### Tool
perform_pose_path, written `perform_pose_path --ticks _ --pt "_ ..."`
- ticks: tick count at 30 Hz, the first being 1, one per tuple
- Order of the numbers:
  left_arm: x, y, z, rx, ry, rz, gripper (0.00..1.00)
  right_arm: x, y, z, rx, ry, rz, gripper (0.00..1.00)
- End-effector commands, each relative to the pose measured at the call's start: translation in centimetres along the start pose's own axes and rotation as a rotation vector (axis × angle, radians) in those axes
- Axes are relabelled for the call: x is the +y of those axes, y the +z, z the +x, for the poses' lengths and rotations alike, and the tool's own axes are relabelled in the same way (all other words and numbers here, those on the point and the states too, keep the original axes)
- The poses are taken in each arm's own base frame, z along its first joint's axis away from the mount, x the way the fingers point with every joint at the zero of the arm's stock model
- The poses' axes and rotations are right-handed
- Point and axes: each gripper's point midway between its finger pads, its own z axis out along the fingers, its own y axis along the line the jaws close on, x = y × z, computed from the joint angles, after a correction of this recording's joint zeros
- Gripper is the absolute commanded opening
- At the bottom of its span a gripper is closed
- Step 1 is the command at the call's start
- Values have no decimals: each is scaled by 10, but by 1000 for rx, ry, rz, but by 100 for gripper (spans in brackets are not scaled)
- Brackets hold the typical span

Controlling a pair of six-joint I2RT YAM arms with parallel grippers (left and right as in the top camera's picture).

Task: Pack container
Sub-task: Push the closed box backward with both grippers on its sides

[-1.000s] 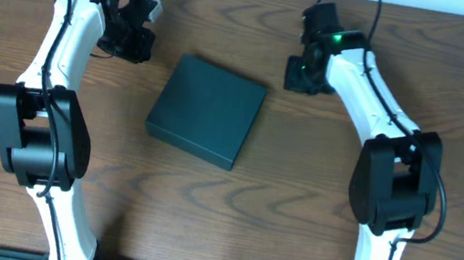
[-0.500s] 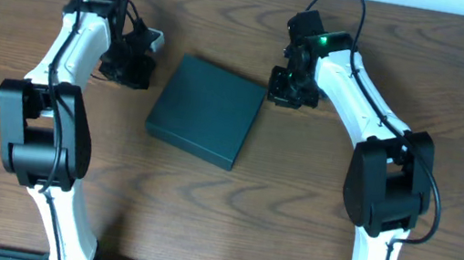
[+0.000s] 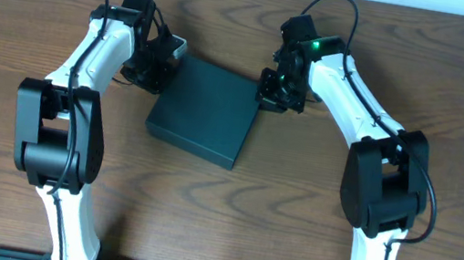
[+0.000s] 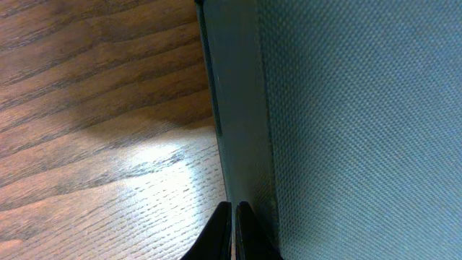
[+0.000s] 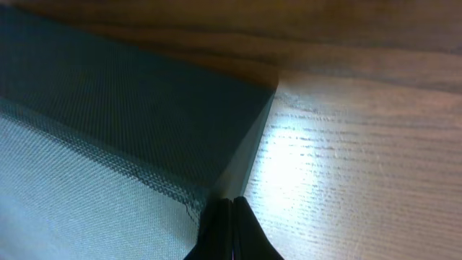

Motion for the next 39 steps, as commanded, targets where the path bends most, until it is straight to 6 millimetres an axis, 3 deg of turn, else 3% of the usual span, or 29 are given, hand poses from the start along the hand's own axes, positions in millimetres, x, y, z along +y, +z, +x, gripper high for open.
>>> perform_pose_path --ticks 1,12,24,32,39 --pt "-10 1 -2 -4 27 26 5 21 0 5 12 -13 -78 2" --pt "-23 1 -7 -30 33 85 6 22 -8 -28 -97 -32 -134 1" --pt "-70 14 -69 -206 157 44 6 -2 -17 -67 -202 -55 -146 1" --pt "-93 21 -71 -199 194 61 6 -12 -1 -76 -203 -103 -145 1" --pt "-101 21 -80 -230 217 61 6 -23 -3 -82 -226 -113 -110 1"
